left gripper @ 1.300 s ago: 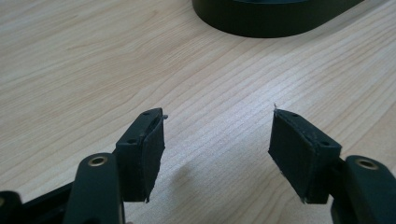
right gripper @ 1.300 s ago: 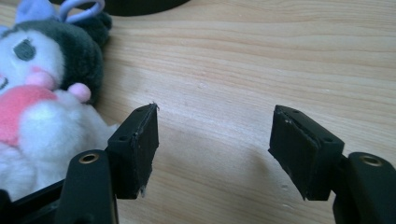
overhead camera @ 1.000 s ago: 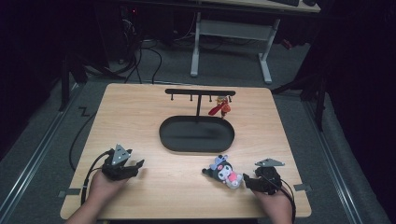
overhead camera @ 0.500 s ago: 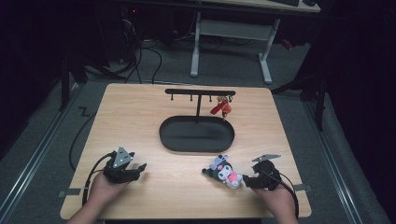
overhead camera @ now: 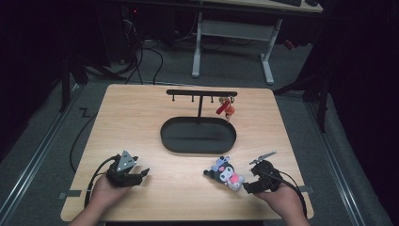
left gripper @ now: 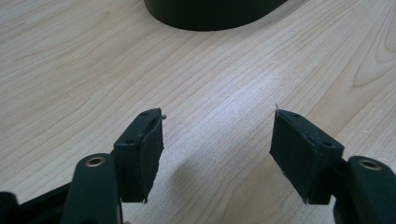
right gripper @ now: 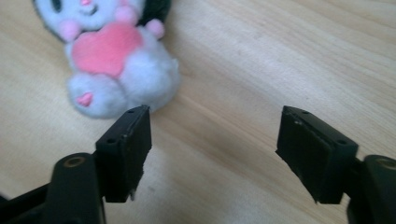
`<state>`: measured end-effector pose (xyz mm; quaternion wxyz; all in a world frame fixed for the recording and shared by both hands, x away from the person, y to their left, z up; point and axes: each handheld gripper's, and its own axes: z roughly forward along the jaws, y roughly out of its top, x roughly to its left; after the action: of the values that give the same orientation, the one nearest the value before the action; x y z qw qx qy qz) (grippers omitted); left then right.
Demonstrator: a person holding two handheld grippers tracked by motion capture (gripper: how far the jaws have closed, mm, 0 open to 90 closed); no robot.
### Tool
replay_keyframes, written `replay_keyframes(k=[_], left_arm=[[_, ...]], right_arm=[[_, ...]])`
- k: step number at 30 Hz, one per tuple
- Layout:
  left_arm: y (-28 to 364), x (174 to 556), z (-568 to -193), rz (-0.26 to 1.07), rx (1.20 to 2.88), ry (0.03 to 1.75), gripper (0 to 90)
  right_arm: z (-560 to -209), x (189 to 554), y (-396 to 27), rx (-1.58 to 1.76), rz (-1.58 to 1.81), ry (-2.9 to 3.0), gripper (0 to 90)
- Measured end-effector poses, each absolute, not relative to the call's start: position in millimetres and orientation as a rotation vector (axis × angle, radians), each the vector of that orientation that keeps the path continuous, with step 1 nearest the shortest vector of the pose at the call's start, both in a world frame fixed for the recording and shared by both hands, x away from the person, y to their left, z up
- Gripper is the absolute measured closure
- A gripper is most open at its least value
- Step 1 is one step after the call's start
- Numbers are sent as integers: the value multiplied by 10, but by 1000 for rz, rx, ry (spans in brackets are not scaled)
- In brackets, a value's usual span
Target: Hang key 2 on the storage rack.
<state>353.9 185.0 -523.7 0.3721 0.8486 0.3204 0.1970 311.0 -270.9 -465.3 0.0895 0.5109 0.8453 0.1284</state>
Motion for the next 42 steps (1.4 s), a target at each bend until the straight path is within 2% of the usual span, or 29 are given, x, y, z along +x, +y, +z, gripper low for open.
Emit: replay_keyframes(k=[3, 5, 18, 31, 32, 35, 36, 37, 38, 42], left_arm=[[1844, 3535, -5242, 502, 2182, 816, 347], [1841, 3541, -5247, 497, 2183, 814, 347], [1827, 3563, -5262, 484, 2196, 809, 347], [1828, 3564, -5274, 471, 2207, 801, 347], [1827, 3567, -5275, 469, 2207, 799, 347], [1824, 3574, -5281, 467, 2209, 799, 347], [1821, 3580, -5289, 461, 2213, 803, 347], [1821, 3580, -5289, 461, 2213, 803, 347], [1821, 3576, -5287, 462, 2213, 802, 347], [1825, 3573, -5278, 461, 2210, 802, 348]], right_arm=[[-4639, 3132, -2672, 1537, 340, 2557, 157], [-4637, 3127, -2606, 1532, 304, 2576, 143], [-4656, 3215, -2341, 1456, 290, 2658, 120], [-4827, 3346, -2134, 1332, 210, 2761, 232], [-4834, 3368, -2131, 1341, 213, 2769, 285], [-4836, 3385, -2122, 1349, 228, 2760, 325], [-4843, 3387, -2103, 1328, 227, 2762, 376], [-4843, 3387, -2103, 1328, 227, 2762, 376], [-4844, 3383, -2086, 1324, 211, 2757, 440], [-4785, 3382, -2072, 1414, 243, 2741, 468]])
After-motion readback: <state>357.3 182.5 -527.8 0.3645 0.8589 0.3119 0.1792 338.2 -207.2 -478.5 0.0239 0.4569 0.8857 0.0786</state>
